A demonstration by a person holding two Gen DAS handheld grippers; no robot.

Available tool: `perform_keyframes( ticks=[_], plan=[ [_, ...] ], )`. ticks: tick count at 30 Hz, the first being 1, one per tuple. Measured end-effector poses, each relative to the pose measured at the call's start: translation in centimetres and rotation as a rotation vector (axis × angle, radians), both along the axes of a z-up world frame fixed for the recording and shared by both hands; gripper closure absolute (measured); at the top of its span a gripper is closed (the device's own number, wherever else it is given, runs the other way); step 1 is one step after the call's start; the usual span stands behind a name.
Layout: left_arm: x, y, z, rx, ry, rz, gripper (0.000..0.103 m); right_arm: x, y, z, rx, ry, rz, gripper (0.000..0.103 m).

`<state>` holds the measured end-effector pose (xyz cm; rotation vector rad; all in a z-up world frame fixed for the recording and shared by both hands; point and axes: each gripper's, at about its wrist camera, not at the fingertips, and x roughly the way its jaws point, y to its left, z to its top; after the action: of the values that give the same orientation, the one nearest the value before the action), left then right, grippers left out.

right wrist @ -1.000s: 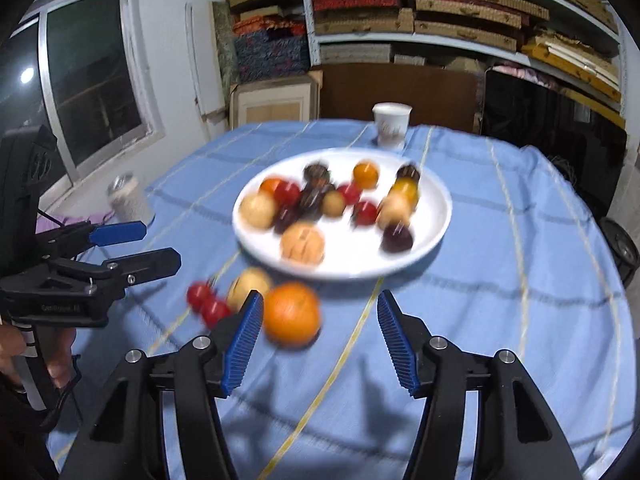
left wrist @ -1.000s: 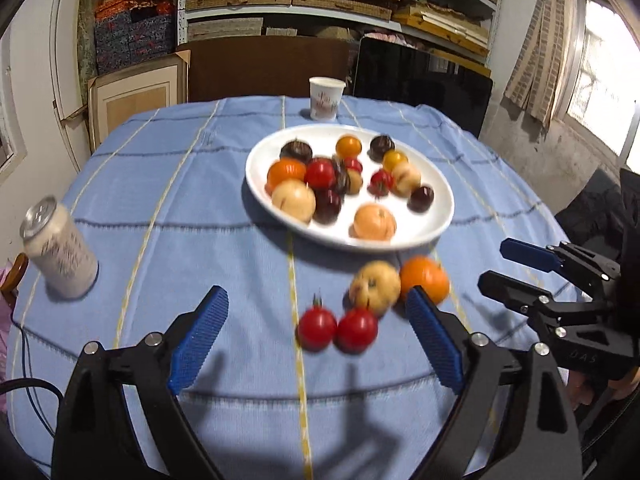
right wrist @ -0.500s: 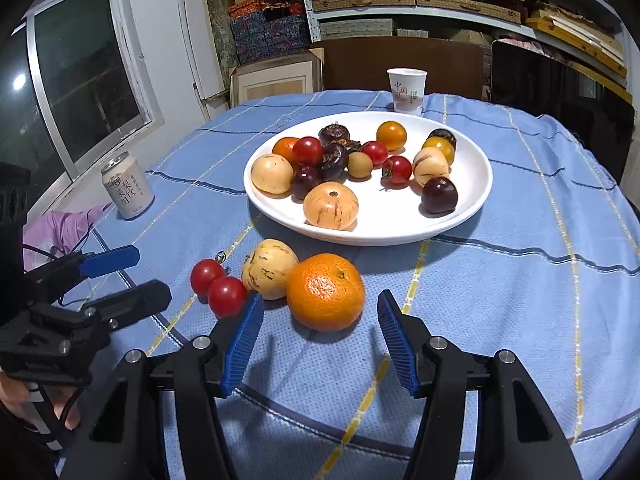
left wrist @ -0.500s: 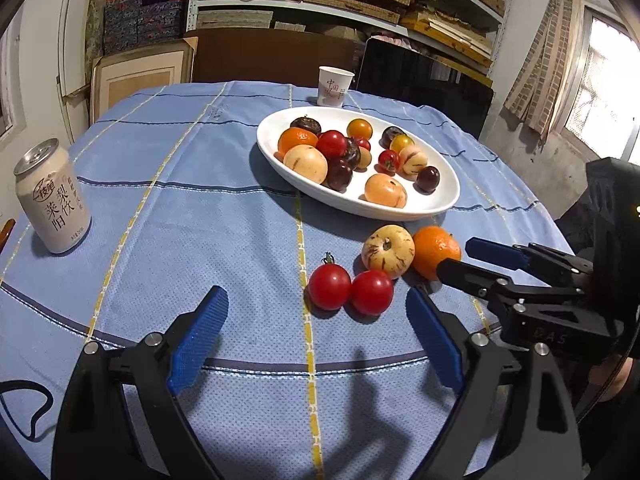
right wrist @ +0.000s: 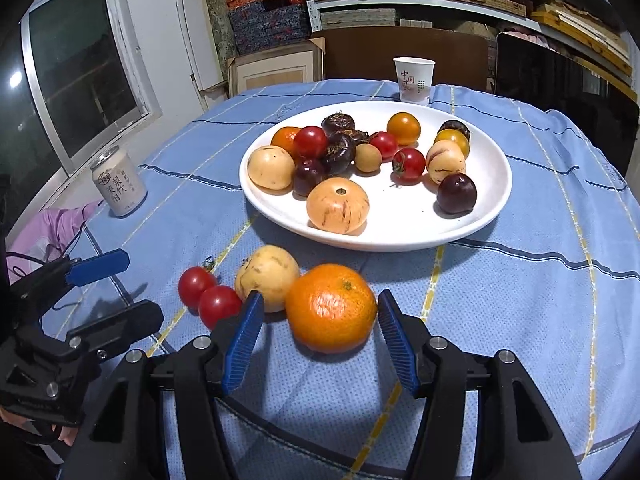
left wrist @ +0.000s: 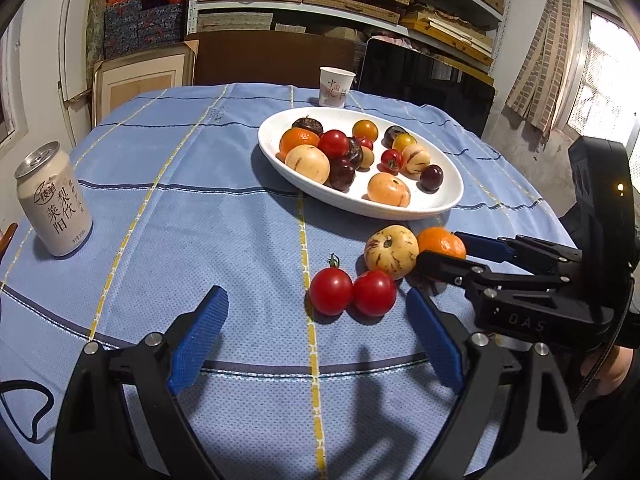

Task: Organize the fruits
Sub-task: 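Grasp the orange with the right tool, then grasp a red tomato with the left tool while the right tool holds the orange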

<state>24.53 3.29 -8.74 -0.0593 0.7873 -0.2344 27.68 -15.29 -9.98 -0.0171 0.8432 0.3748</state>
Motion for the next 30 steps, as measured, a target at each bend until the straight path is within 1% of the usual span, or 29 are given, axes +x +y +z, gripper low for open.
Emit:
perform_keyframes(
  ticks=[4,7,12,14,16,18,21,22,23,24,25,27,30],
  plan=[
    [0.1,-0.1,-0.2,0.005,0.007,-0.003,0.015,-0.5,-0.4,0.1,0.002,0.002,0.003,0.057],
    [0.2,-0.1,-0.3,0.008,0.013,-0.004,0.015,-1.9,-0.8,0.5,-0.002,-0.027,0.000,0.057],
    [0.4,-0.3,-0.6,0.019,0.022,-0.003,0.015,-4.4,-2.3,1.4,0.057,-0.080,-0.005,0.057],
    [0.5,-0.5,-0.7,0.030,0.028,0.000,0.015,-5.1,-3.5,1.4,0.101,-0.090,-0.020,0.057],
    [0.7,-1.1,-0.8,0.042,0.047,-0.008,0.015,-5.3,-4.2,1.3,0.118,-0.090,-0.040,0.057],
    [0.5,-1.8,-0.5,0.059,0.037,-0.020,0.015,-5.0,-5.1,1.1,0.140,-0.083,-0.065,0.057],
    [0.1,-3.5,-0.3,0.134,0.015,-0.049,0.015,-4.9,-5.6,1.4,0.159,-0.097,-0.078,0.057],
    [0.2,-3.9,-0.4,0.157,0.015,-0.056,0.026,-5.0,-5.7,1.4,0.160,-0.099,-0.078,0.057],
    [0.4,-4.1,-0.6,0.176,0.026,-0.061,0.046,-5.0,-5.7,1.4,0.162,-0.100,-0.075,0.057],
    [0.7,-4.1,-0.9,0.182,0.050,-0.071,0.054,-5.0,-5.7,1.4,0.160,-0.101,-0.072,0.057],
    [1.3,-3.9,-1.2,0.165,0.096,-0.078,0.056,-5.0,-5.6,1.4,0.158,-0.102,-0.070,0.057],
    [1.8,-3.0,-1.4,0.125,0.142,-0.070,0.054,-5.2,-5.5,1.5,0.162,-0.108,-0.058,0.057],
    [2.4,-1.8,-1.2,0.173,0.148,-0.032,0.053,-5.3,-5.4,1.7,0.173,-0.113,-0.039,0.057]
  ],
)
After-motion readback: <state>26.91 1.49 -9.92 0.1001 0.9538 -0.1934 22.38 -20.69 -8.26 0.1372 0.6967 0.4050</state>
